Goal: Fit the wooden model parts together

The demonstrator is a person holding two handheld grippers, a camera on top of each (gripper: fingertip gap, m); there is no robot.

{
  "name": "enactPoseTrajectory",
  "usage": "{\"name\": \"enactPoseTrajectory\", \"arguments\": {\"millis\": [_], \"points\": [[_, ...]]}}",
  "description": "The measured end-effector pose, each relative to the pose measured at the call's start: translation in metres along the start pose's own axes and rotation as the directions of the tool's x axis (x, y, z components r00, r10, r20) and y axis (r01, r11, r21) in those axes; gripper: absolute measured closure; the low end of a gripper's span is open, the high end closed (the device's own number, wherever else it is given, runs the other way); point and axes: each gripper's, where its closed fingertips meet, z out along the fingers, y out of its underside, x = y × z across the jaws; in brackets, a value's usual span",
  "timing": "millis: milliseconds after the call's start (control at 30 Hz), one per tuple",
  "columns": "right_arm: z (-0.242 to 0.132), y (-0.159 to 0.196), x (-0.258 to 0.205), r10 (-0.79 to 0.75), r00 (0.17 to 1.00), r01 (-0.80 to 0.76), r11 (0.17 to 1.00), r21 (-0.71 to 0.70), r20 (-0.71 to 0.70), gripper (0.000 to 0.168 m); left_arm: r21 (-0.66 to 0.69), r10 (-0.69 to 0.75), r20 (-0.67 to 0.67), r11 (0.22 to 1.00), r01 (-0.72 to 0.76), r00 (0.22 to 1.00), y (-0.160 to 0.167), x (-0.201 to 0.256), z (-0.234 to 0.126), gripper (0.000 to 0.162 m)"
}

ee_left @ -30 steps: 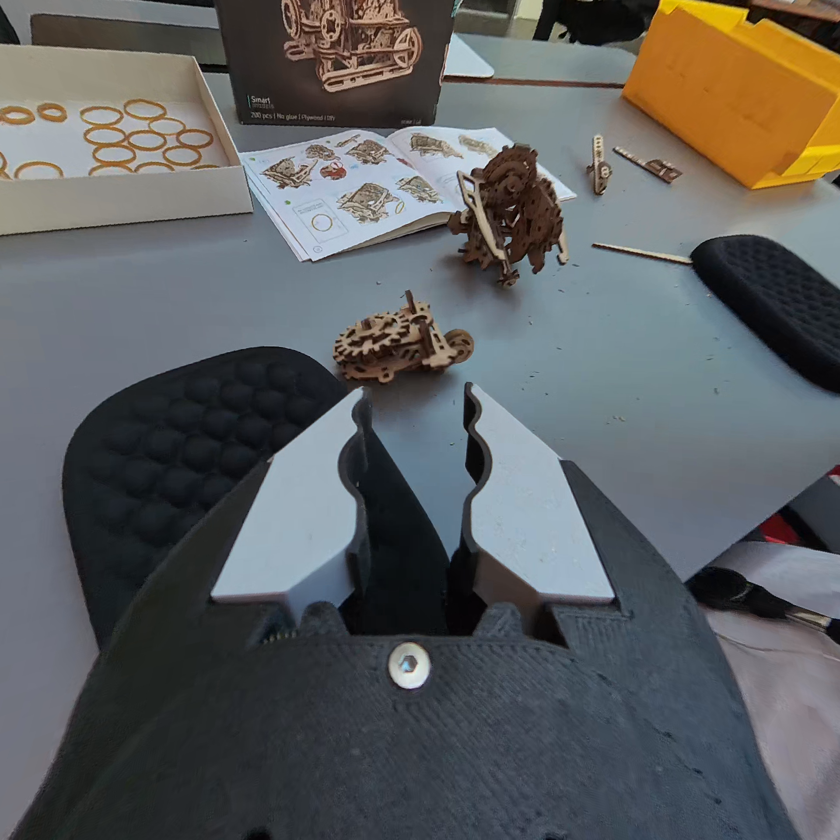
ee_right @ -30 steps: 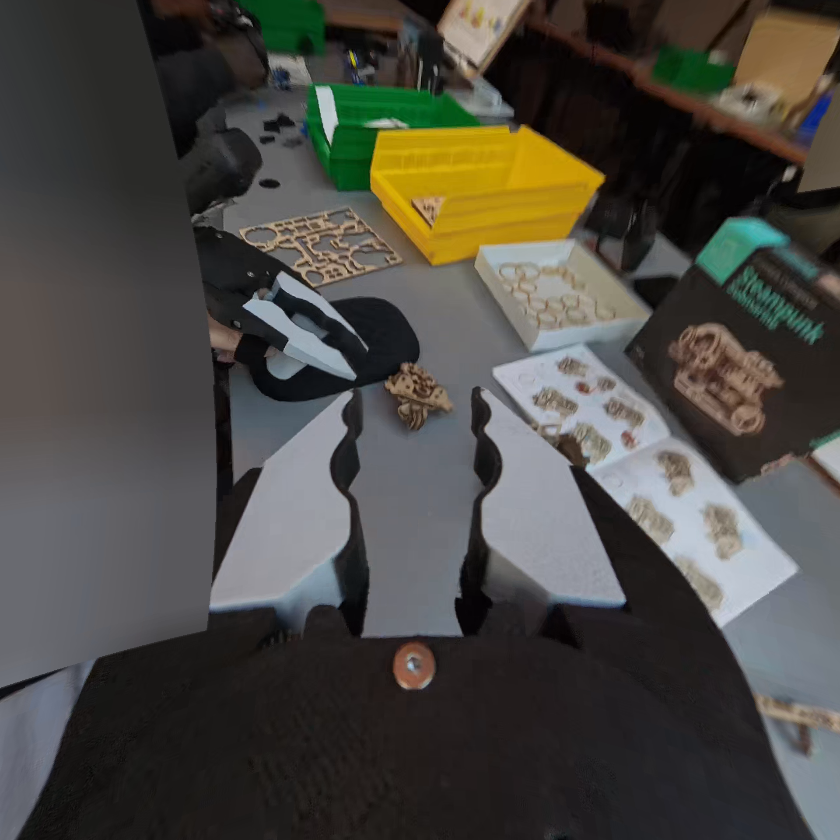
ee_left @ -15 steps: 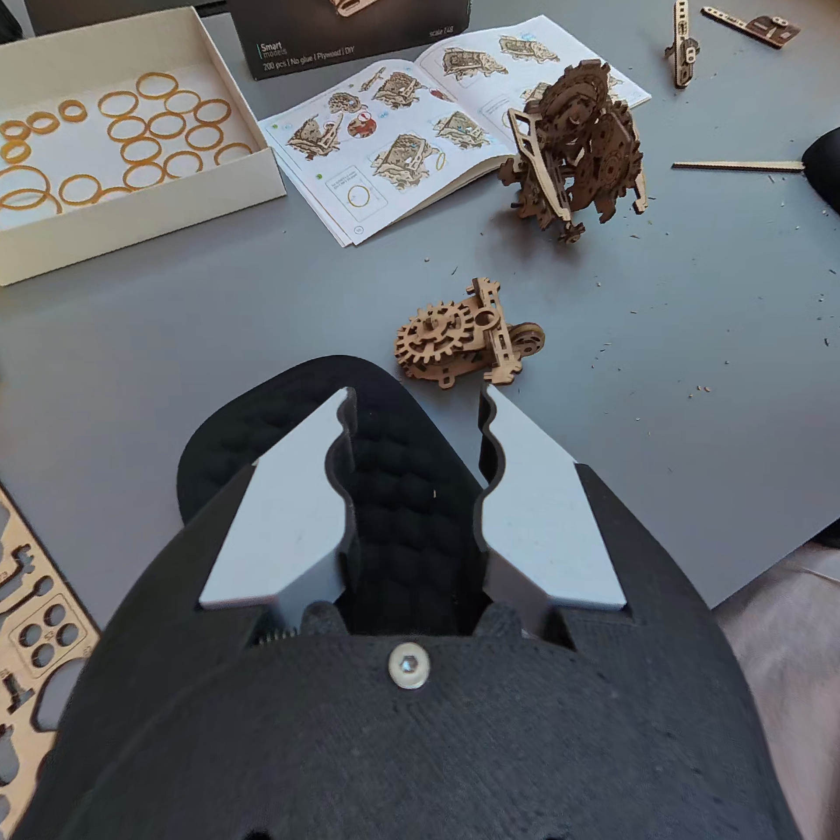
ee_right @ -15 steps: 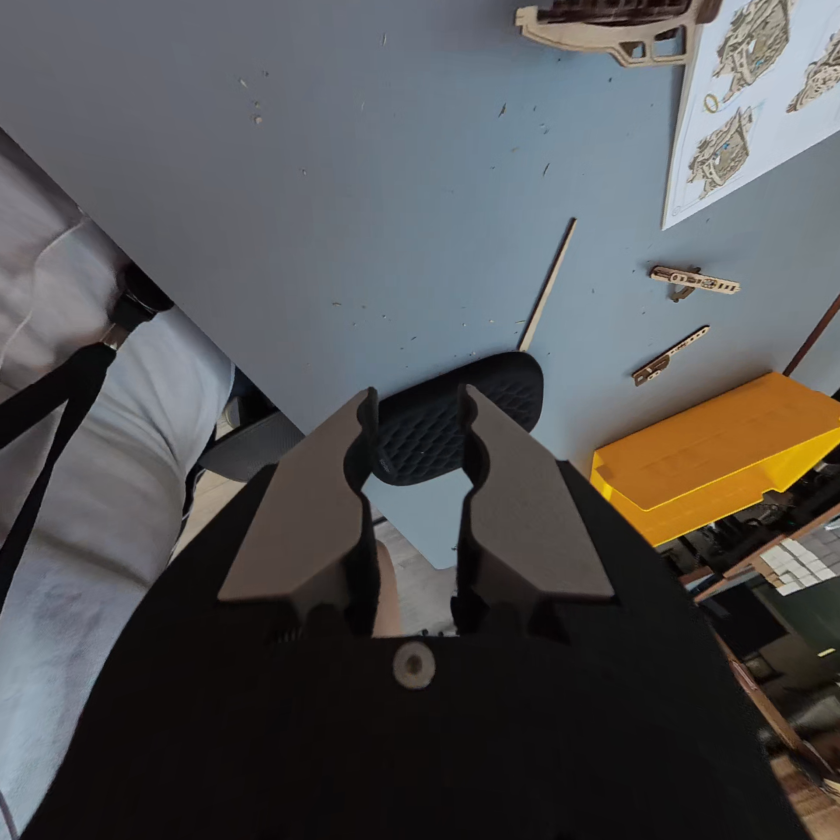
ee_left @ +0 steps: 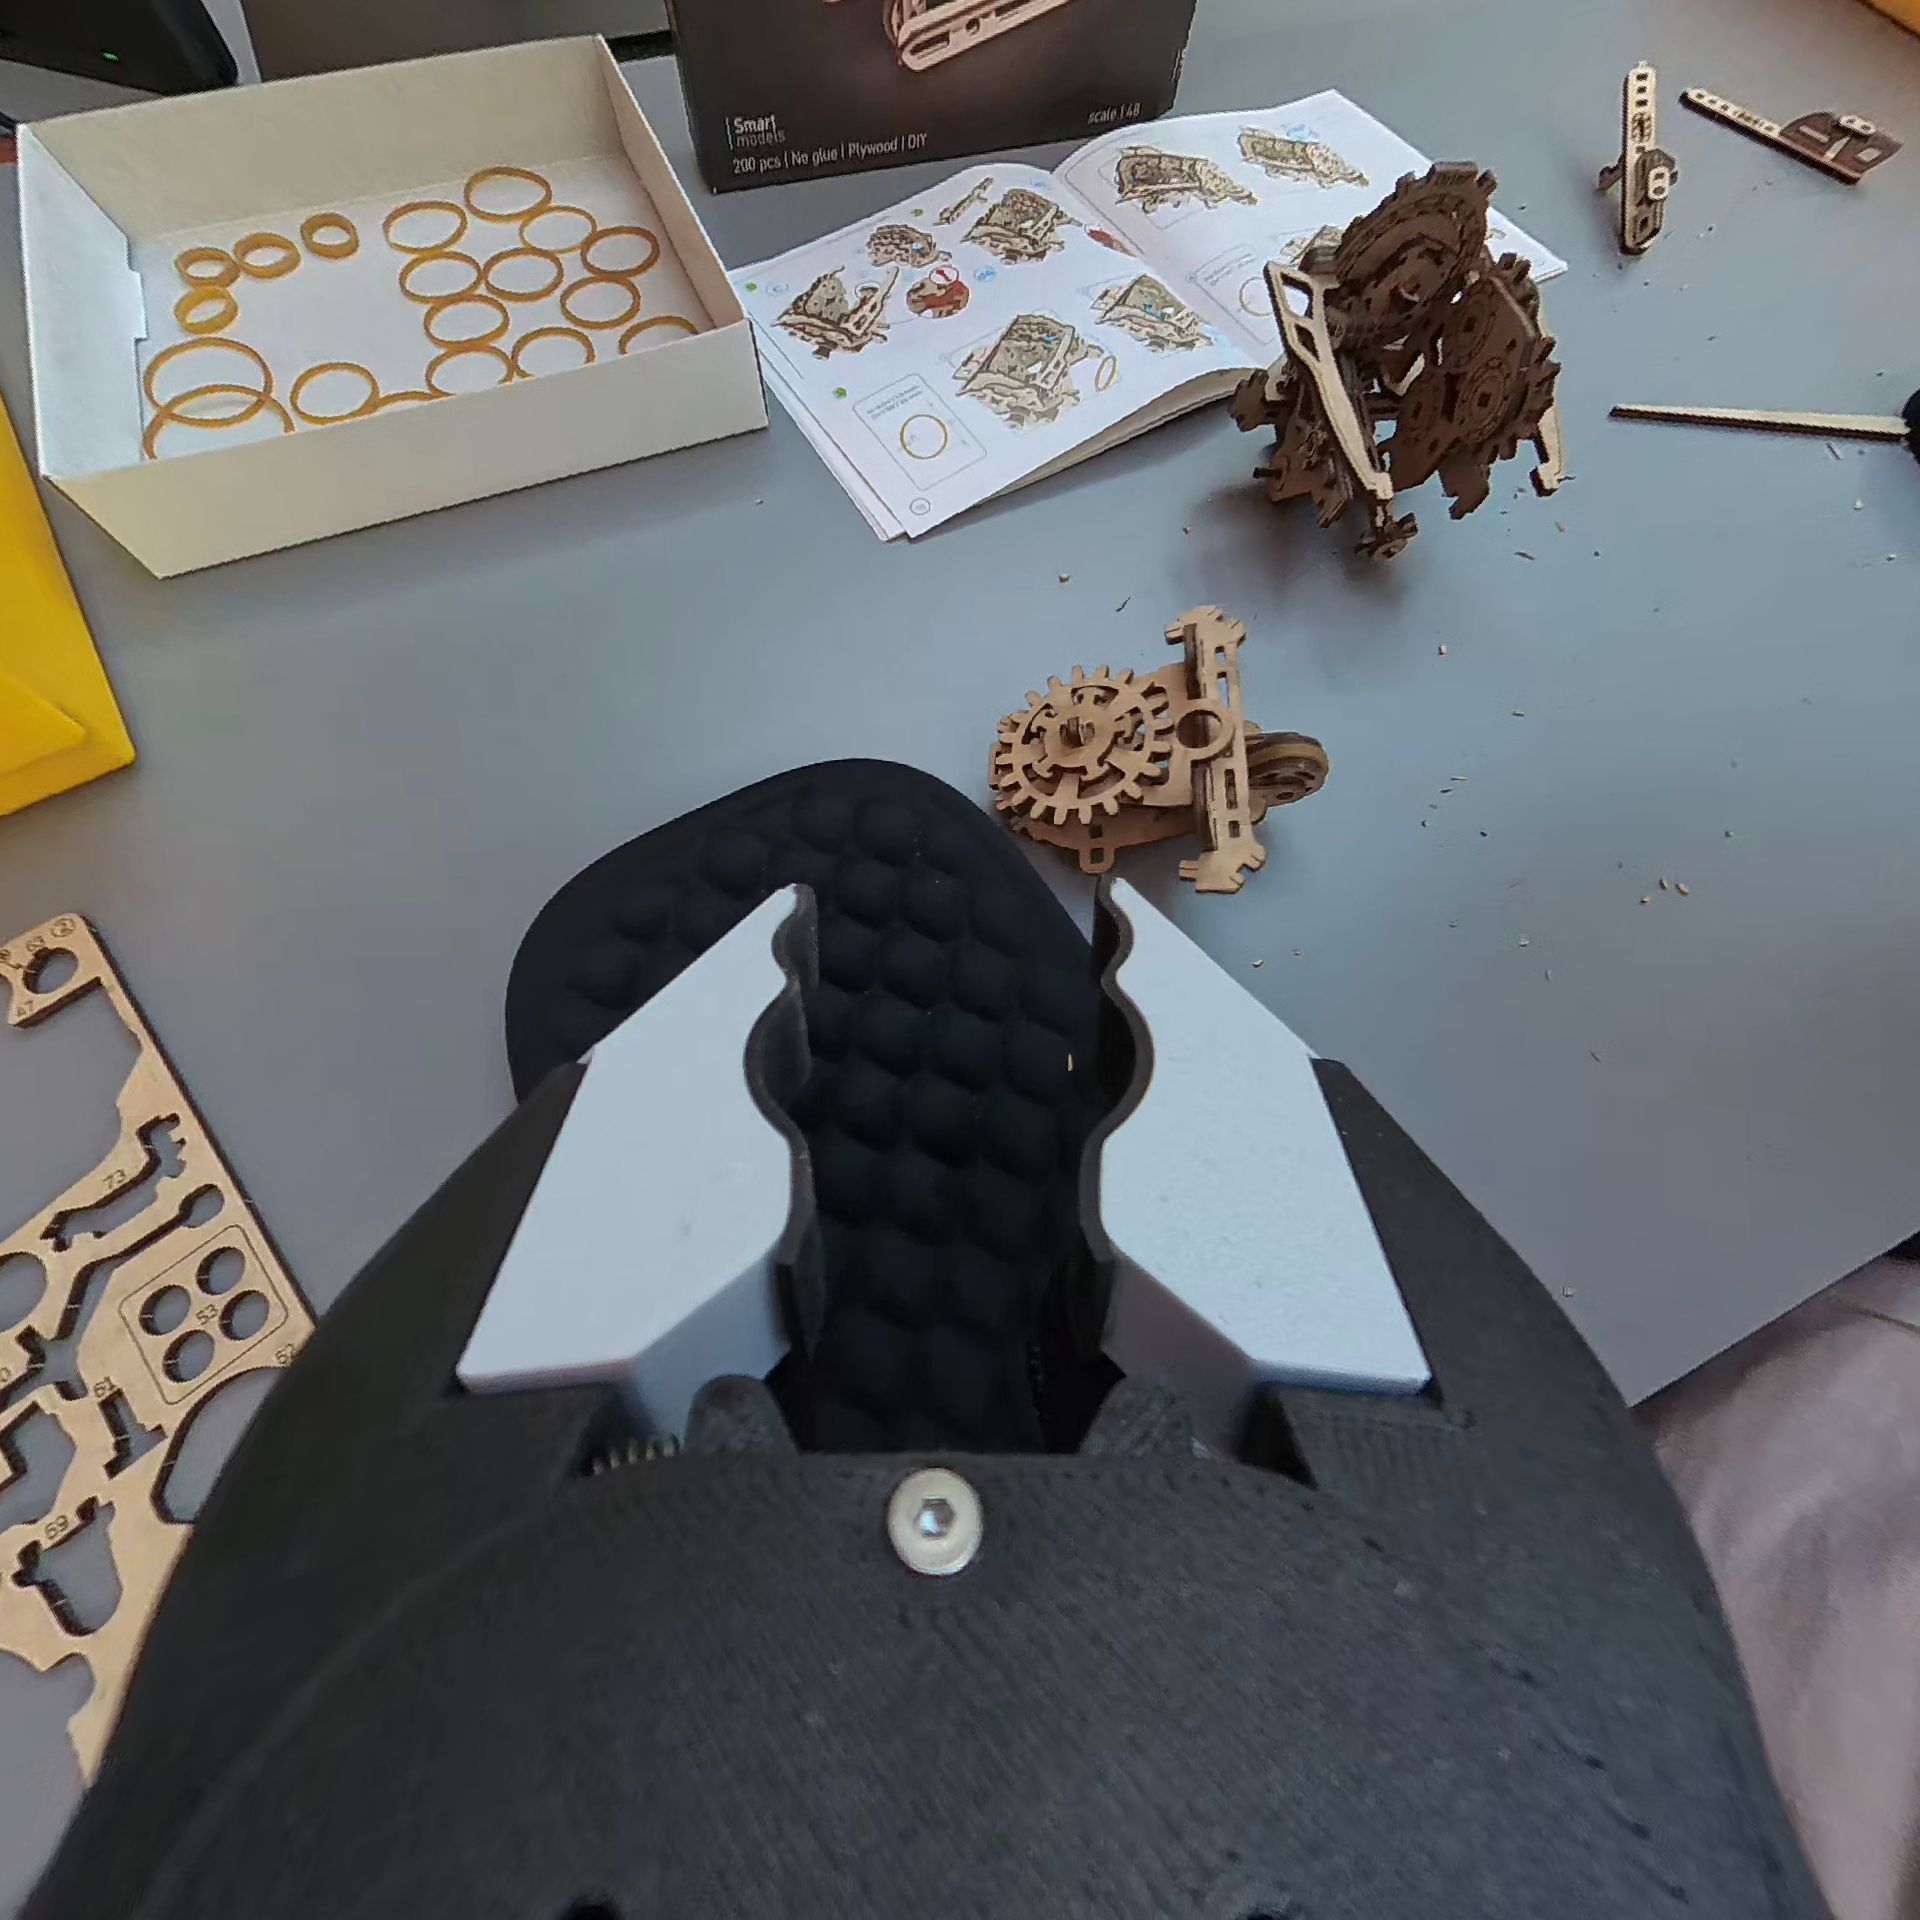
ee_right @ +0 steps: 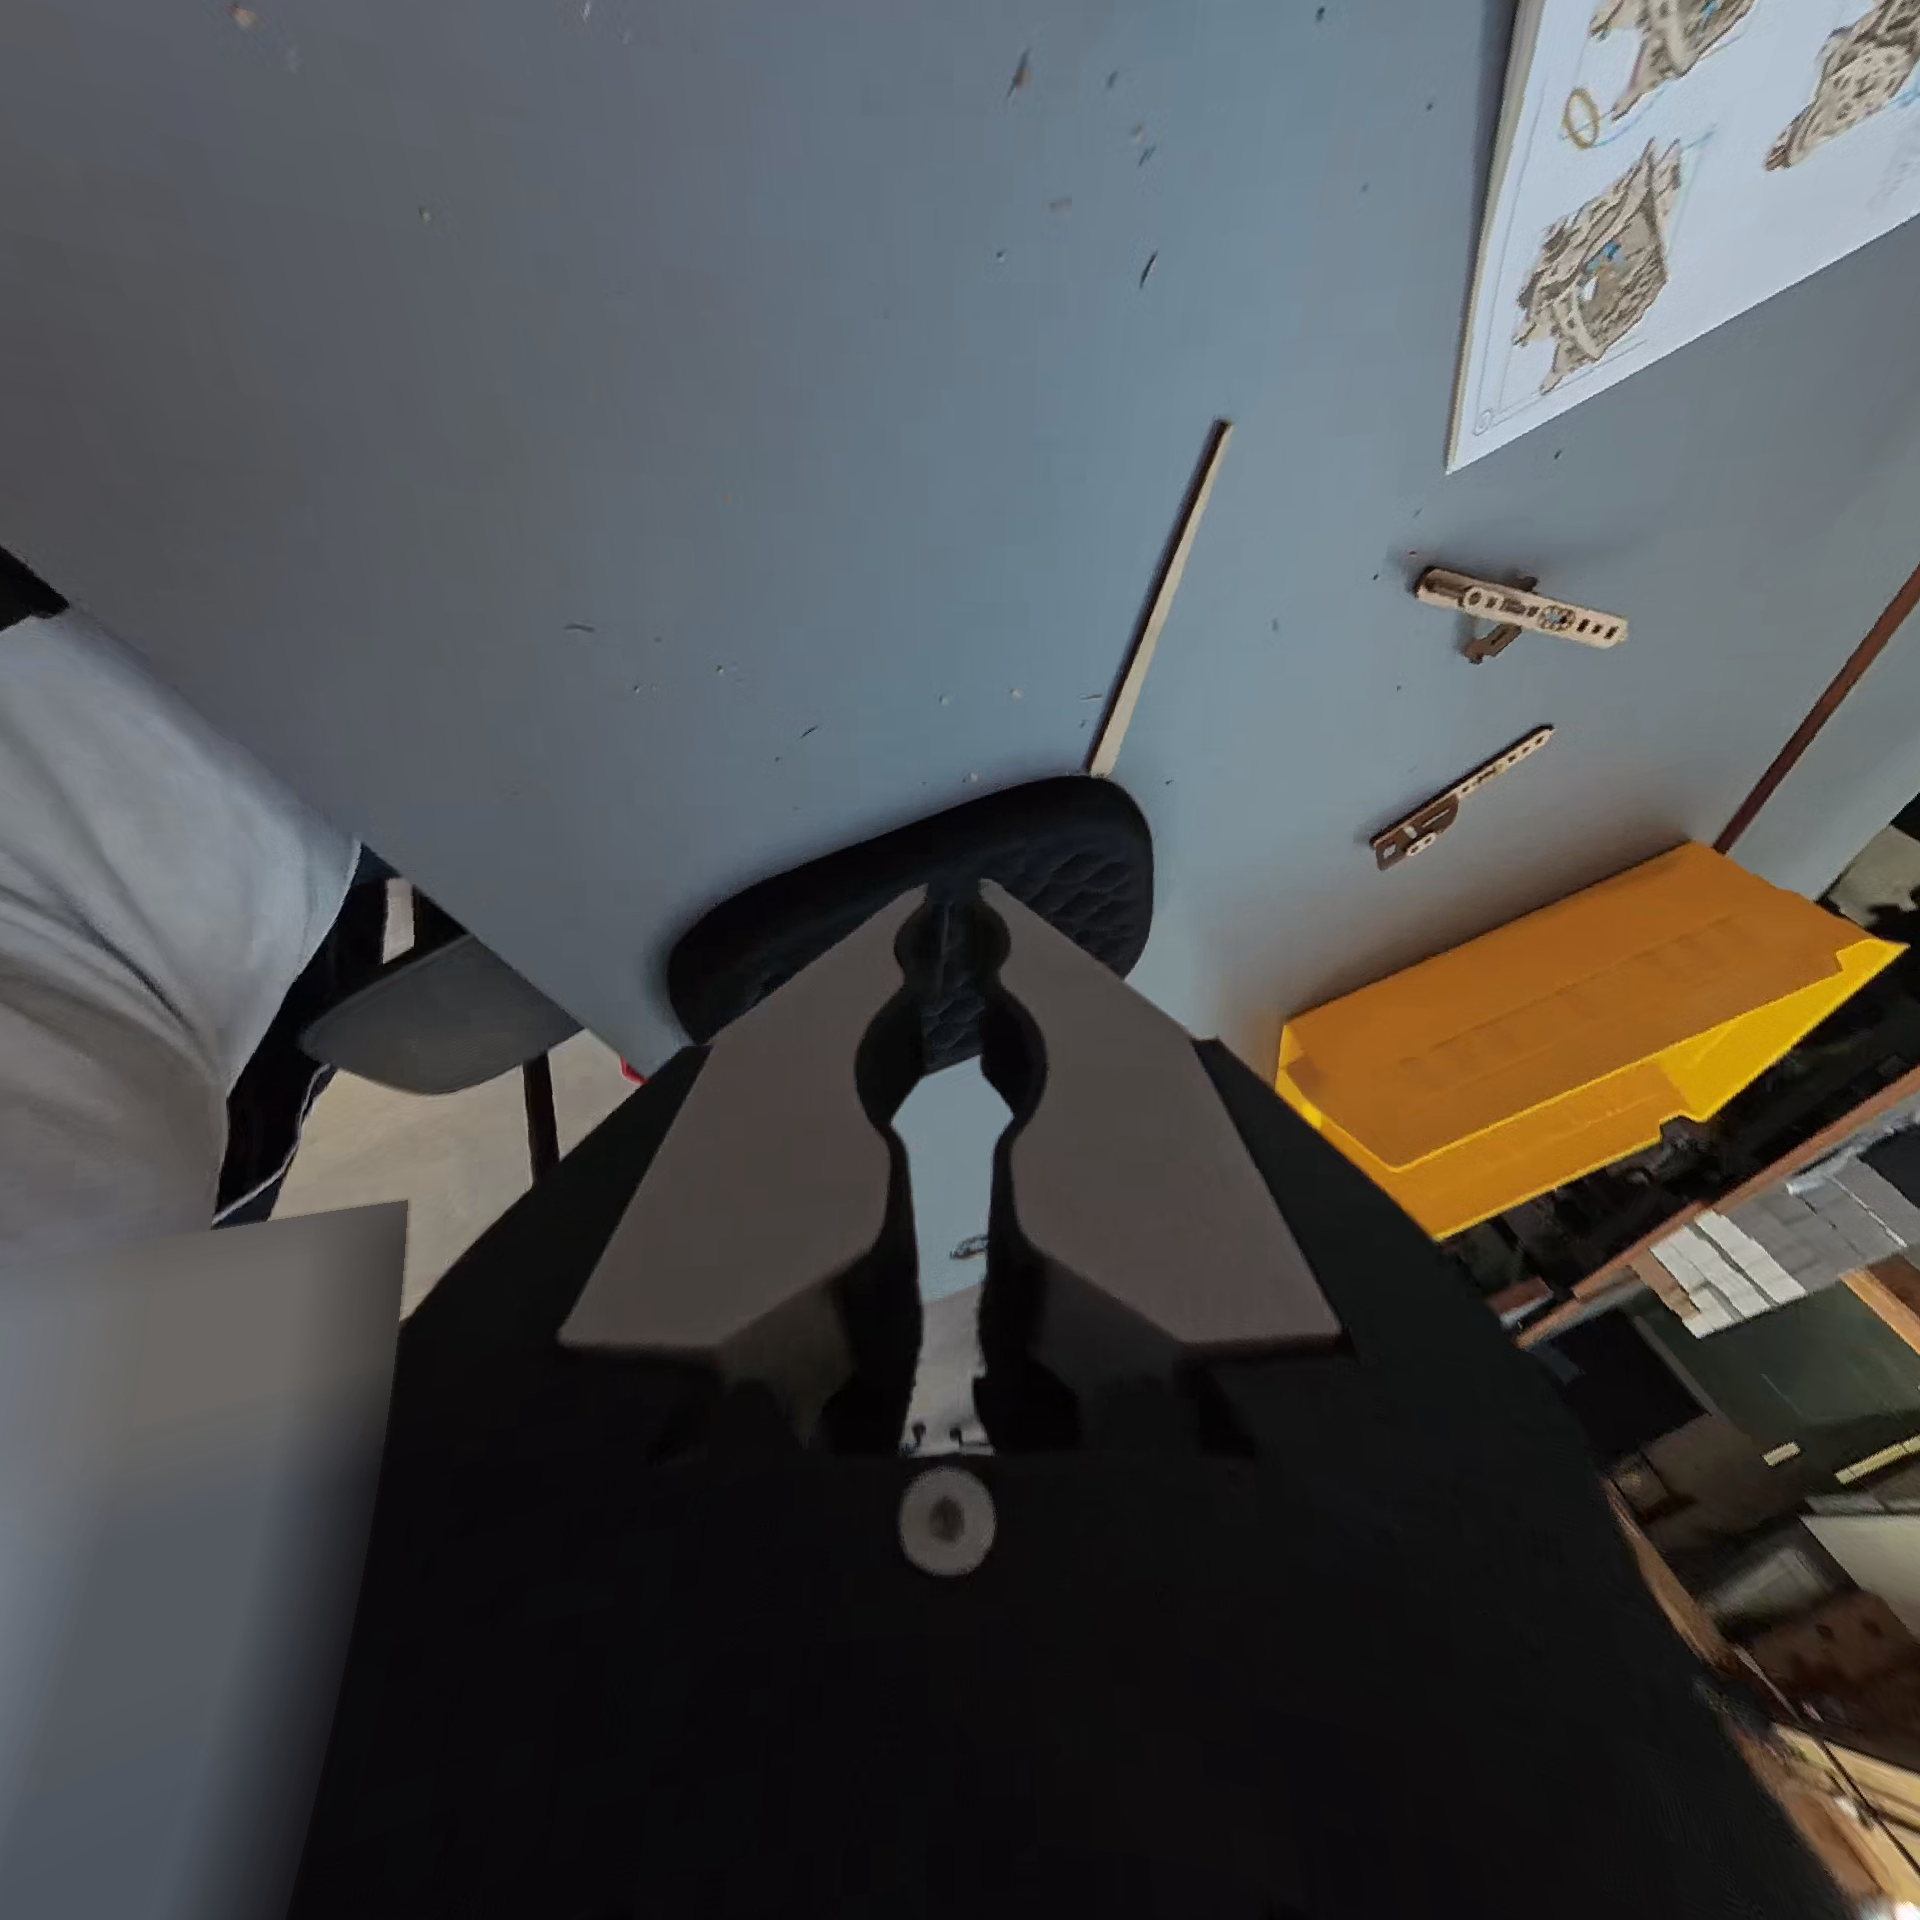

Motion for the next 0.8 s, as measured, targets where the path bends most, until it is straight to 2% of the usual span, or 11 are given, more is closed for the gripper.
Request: {"name": "enactPoseTrajectory", "arguments": {"millis": [33,100,200,267,300,333,367,400,467,667,800], "points": [[0.003,-0.003,0.008,0.02,0.999,-0.023,0.996,0.082,0.031,0.157,0.011,-0.002,-0.01,1.0,0.002,1.0,-0.001,0.001,-0.001,0.111],[0.008,-0.016,0.021,0.053,0.986,-0.097,0.954,0.285,0.159,0.162,0.034,-0.008,-0.03,0.999,0.009,1.0,-0.004,0.002,-0.003,0.111],[0.01,-0.042,0.058,0.085,0.958,-0.23,0.798,0.557,0.273,0.168,0.076,-0.022,-0.083,0.997,0.028,0.996,-0.013,0.005,-0.005,0.111],[0.004,-0.066,0.089,0.078,0.966,-0.239,0.628,0.74,0.246,0.155,0.1,-0.025,-0.13,0.994,0.039,0.991,-0.022,0.008,-0.003,0.112],[-0.004,-0.081,0.099,0.051,0.974,-0.214,0.516,0.829,0.22,0.149,0.107,-0.027,-0.148,0.993,0.043,0.989,-0.027,0.01,-0.001,0.112],[-0.012,-0.094,0.1,0.0,0.978,-0.19,0.414,0.89,0.209,0.143,0.112,-0.028,-0.16,0.993,0.046,0.987,-0.031,0.01,0.001,0.113],[-0.016,-0.104,0.1,-0.04,0.976,-0.188,0.357,0.915,0.216,0.136,0.115,-0.028,-0.168,0.992,0.048,0.985,-0.034,0.011,0.004,0.113],[-0.015,-0.113,0.102,-0.046,0.971,-0.207,0.343,0.916,0.236,0.131,0.118,-0.027,-0.174,0.992,0.048,0.984,-0.037,0.012,0.007,0.113],[-0.011,-0.131,0.101,-0.064,0.959,-0.234,0.375,0.897,0.277,0.122,0.127,-0.018,-0.185,0.991,0.042,0.982,-0.043,0.015,0.011,0.113],[0.013,-0.164,0.088,-0.13,0.938,-0.212,0.52,0.827,0.322,0.12,0.125,-0.007,-0.194,0.992,0.032,0.981,-0.048,0.017,0.018,0.114],[0.023,-0.173,0.083,-0.116,0.936,-0.214,0.567,0.795,0.334,0.127,0.113,-0.015,-0.193,0.993,0.037,0.981,-0.046,0.014,0.017,0.114]]}}
